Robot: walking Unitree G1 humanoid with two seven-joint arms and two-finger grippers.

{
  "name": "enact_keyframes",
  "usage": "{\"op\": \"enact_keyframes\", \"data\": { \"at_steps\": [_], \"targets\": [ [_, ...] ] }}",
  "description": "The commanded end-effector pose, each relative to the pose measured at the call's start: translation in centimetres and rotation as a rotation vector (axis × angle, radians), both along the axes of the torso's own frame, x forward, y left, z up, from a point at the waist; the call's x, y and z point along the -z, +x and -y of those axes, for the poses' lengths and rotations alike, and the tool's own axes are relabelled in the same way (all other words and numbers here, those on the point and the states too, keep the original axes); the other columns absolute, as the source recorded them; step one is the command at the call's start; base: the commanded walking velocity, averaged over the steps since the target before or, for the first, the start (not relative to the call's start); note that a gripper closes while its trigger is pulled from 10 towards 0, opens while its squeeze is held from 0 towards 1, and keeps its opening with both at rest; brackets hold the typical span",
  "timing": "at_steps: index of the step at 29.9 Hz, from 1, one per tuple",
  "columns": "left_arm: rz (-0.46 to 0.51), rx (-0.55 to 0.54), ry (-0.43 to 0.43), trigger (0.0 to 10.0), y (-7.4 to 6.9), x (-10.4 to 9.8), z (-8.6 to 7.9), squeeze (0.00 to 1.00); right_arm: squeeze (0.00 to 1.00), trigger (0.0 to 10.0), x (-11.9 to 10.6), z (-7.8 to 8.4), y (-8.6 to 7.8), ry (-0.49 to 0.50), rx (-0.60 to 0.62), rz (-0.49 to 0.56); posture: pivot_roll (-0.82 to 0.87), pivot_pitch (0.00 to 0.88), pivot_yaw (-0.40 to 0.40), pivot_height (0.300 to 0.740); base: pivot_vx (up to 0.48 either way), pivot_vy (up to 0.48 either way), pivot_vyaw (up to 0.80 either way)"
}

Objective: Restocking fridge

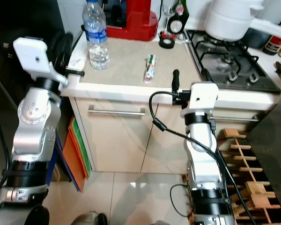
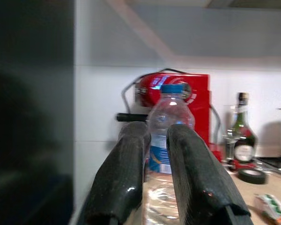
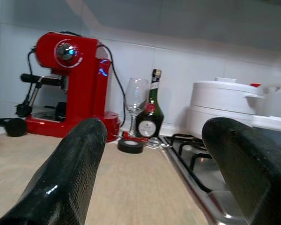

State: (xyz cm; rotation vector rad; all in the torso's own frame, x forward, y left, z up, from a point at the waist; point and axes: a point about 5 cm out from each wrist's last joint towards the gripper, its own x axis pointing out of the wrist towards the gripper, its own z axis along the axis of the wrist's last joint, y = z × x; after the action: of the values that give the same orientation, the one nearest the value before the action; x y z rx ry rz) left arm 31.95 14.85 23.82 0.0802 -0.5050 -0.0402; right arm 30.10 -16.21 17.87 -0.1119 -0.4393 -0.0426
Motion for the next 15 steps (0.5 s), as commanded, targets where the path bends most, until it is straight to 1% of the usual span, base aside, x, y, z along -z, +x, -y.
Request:
{"op": "enact_keyframes", "data": {
  "at_steps": [1, 2, 5, 10, 13, 14, 15],
  "targets": [
    [-0.067, -0.038, 0.012, 10.0, -0.2, 1.5, 0.1, 1.0, 0.0, 10.0, -0.1, 0.5, 0.3, 0.002, 0.018, -0.001, 0.02, 0.0, -0.053, 0.74, 0.0, 0.0, 0.0],
    [-0.098, -0.036, 0.009, 10.0, -0.4, 2.2, 0.3, 1.0, 0.0, 10.0, 0.2, 0.5, 0.3, 0.006, 0.017, -0.012, 0.02, 0.0, -0.053, 0.74, 0.0, 0.0, 0.0],
    [-0.147, -0.02, 0.024, 10.0, -0.6, 3.5, 0.8, 1.0, 0.0, 10.0, 0.7, 0.6, 0.3, 0.011, 0.014, -0.037, 0.01, 0.0, -0.053, 0.74, 0.0, 0.0, 0.0],
    [-0.161, -0.024, 0.031, 10.0, -0.1, 3.2, 1.1, 1.0, 0.0, 10.0, 1.1, 0.4, 0.5, 0.017, 0.013, -0.05, 0.01, 0.0, -0.044, 0.74, 0.0, 0.0, 0.0],
    [-0.163, -0.021, 0.024, 10.0, 0.1, 3.1, 1.1, 1.0, 0.0, 10.0, 1.2, 0.0, 0.6, 0.011, -0.008, -0.061, 0.01, 0.0, -0.04, 0.74, 0.0, 0.0, 0.0],
    [-0.166, -0.018, 0.021, 10.0, 0.2, 3.1, 1.2, 1.0, 0.0, 10.0, 1.2, -0.1, 0.5, 0.019, -0.022, -0.051, 0.01, 0.0, -0.039, 0.74, 0.266, -0.398, 0.0],
    [-0.17, -0.016, 0.016, 10.0, 0.3, 3.1, 1.2, 1.0, 0.0, 10.0, 1.2, -0.3, 0.5, 0.013, -0.029, -0.053, 0.01, 0.0, -0.038, 0.74, 0.266, -0.394, 0.48]
  ]
}}
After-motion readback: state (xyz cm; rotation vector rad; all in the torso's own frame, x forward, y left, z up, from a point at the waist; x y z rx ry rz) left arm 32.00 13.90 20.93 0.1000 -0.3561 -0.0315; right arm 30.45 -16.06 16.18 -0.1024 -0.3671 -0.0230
